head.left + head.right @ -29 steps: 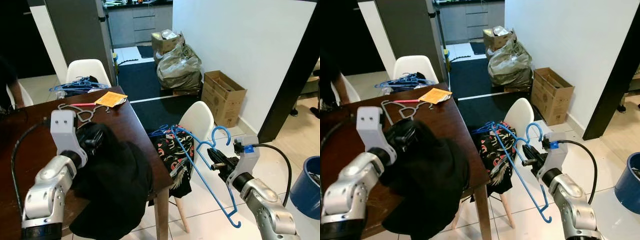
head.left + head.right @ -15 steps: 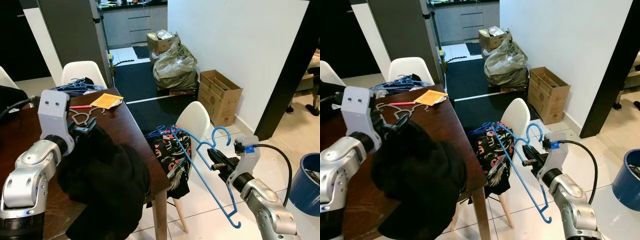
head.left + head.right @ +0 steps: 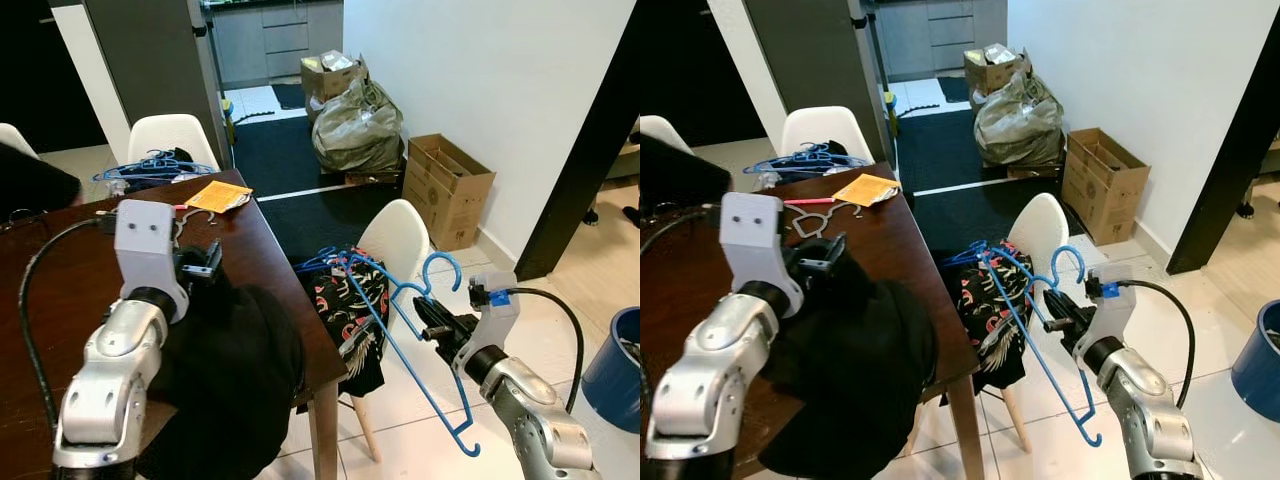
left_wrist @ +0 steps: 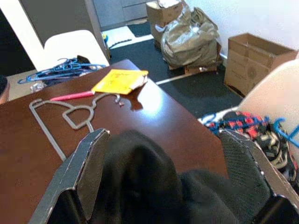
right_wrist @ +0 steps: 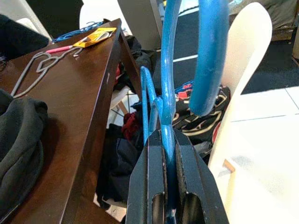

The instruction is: Hang hanger

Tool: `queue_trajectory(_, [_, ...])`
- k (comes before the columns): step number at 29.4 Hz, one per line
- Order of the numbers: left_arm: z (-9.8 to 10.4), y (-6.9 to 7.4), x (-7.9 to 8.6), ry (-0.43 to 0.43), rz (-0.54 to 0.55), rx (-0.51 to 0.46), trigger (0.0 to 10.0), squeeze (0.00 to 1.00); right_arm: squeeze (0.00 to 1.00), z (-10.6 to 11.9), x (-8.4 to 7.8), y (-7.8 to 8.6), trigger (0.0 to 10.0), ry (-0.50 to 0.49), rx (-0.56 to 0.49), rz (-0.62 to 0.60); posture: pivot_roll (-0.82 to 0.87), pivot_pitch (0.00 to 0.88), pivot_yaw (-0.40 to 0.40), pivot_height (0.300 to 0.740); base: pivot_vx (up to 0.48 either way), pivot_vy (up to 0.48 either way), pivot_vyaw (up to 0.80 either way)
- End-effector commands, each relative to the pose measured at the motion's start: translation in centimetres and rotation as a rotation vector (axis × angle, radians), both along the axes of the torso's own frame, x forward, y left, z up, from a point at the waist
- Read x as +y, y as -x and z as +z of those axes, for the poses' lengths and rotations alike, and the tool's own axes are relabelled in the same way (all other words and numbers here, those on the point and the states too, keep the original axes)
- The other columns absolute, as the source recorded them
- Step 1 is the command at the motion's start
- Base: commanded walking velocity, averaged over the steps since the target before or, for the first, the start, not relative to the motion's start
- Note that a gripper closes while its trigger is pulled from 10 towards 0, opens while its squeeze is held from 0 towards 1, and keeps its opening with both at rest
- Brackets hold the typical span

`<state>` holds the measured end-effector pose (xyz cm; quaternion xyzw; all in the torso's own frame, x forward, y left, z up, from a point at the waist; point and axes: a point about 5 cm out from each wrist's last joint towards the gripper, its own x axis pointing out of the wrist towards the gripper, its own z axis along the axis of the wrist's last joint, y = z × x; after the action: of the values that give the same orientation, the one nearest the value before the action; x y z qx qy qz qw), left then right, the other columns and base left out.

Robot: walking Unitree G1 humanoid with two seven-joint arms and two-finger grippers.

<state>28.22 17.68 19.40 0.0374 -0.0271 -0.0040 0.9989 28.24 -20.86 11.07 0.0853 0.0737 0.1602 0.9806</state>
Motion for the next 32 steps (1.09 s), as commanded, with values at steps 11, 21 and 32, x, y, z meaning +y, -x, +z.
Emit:
queue_trajectory(11, [-1.2,0.2,-1.1,-0.006,0.001,-0.001,10.0,0.0,0.0,0.5,0.3,0.1,10.0,-0.022,-0.028,-0.001,-0.04,0.0,0.066,0.731,-0.275,0.0,0.05])
queue_trajectory(21, [0.7,0.3,-1.7,0.041,-0.051,-0.136,10.0,0.0,0.0,1.0,0.5,0.2,10.0,-0.049,-0.075,0.02,-0.04,0.0,0.065,0.731,0.0,0.0,0.7])
queue_trajectory(32, [2.3,0.2,-0.6,0.027,-0.034,-0.209,10.0,0.0,0.0,2.6,1.0,1.1,10.0,-0.243,-0.174,0.13,-0.03,0.0,0.071,0.731,0.0,0.0,0.78])
